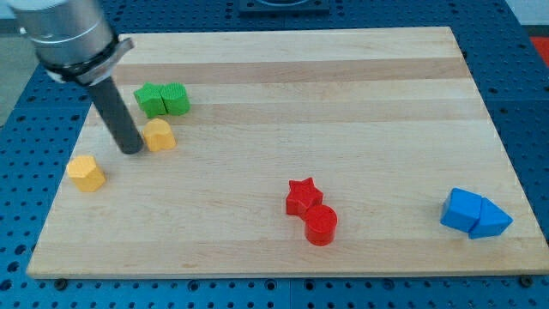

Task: Place the yellow heart right to the green circle

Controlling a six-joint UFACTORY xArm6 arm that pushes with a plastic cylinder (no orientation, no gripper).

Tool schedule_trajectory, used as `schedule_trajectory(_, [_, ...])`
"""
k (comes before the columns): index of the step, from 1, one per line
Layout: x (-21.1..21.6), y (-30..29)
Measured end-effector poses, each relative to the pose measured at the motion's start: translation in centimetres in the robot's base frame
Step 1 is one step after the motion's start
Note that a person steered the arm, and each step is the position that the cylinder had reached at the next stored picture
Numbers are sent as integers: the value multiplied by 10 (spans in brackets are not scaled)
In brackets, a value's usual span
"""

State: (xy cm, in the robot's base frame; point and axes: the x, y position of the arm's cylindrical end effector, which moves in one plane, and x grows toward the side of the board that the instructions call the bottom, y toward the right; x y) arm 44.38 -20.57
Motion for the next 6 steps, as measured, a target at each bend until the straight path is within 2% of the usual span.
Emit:
schedule_trajectory(2, [-7, 93])
schedule_trajectory(4, [-12, 97])
schedule_trajectory(6, [-49, 97])
